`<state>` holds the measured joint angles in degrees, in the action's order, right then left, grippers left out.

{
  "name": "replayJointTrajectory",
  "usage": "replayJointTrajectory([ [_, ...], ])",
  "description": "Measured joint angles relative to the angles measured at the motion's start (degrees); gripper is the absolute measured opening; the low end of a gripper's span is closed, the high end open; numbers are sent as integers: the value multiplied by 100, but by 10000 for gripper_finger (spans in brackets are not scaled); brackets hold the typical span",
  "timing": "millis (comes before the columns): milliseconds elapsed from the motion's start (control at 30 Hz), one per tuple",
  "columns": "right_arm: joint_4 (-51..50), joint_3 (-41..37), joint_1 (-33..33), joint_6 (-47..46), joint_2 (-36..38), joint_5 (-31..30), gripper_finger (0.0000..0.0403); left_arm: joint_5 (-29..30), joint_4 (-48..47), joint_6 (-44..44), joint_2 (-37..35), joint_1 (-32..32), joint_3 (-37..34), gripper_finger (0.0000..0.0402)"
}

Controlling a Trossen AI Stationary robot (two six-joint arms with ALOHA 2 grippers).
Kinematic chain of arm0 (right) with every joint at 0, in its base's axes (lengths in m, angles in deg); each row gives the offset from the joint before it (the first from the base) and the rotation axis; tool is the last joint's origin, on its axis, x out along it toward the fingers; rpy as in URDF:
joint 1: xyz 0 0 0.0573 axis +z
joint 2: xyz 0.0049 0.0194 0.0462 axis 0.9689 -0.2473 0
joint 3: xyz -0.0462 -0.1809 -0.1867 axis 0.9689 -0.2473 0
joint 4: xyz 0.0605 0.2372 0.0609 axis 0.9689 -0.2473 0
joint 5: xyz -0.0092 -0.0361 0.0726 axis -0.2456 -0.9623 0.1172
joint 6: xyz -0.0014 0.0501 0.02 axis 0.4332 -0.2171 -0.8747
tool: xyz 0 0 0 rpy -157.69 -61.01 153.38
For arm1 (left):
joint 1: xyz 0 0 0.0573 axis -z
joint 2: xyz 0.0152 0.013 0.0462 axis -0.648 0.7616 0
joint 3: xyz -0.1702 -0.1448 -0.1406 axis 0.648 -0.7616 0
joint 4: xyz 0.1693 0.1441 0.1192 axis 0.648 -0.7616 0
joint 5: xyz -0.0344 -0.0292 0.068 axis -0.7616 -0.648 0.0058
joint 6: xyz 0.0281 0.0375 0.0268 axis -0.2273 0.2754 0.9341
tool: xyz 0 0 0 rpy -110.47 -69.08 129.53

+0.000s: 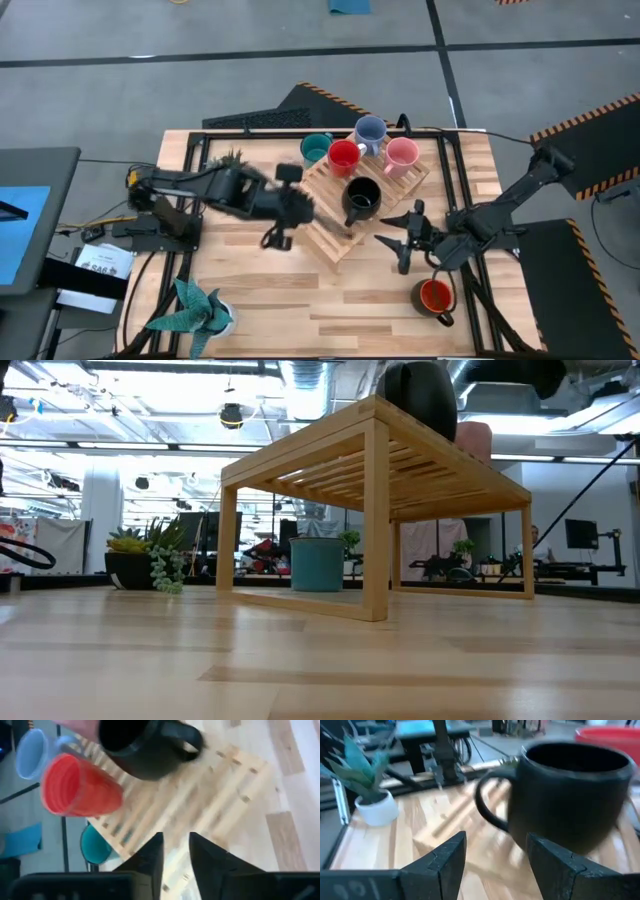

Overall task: Place coffee mugs
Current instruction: Put the black mug on the shelf

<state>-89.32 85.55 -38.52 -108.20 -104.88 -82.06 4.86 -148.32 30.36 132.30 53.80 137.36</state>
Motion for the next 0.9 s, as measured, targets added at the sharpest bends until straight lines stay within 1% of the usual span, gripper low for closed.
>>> replayJointTrajectory([
  [33,273,0,-34,158,-66,54,234,76,210,-31,-194,81,-375,64],
  [100,875,0,-62,502,-180,346,232,275,820,-42,-673,285,-1254,41],
  [167,1480,29,-59,838,-324,624,219,460,1580,-18,-1216,478,-2240,16],
  [200,1625,85,-55,961,-412,646,207,546,2036,-4,-1519,566,-2756,9],
  [300,1701,438,-56,1054,-699,617,147,917,3413,-65,-2410,822,-4202,4],
  [433,1753,921,-117,1288,-1168,455,31,1347,5426,-36,-3377,1120,-5845,0],
  [467,1765,1044,-148,1333,-1315,408,20,1430,5984,61,-3544,1189,-6206,0],
  [533,1742,1258,-204,1329,-1584,222,21,1597,6943,282,-3839,1297,-6866,0],
  [600,1743,1471,-277,1309,-1856,134,24,1708,7791,479,-4024,1375,-7413,0],
  [667,1731,1671,-347,1304,-2116,122,20,1736,8338,643,-4163,1414,-7845,0],
  [733,1723,1882,-408,1305,-2367,113,17,1779,8780,900,-4244,1421,-8092,0],
  [800,1680,2112,-455,1299,-2587,86,17,1881,8911,962,-4320,1422,-8148,0],
  [900,1527,2395,-502,1281,-2863,-92,17,1948,8655,855,-4375,1469,-8153,0],
])
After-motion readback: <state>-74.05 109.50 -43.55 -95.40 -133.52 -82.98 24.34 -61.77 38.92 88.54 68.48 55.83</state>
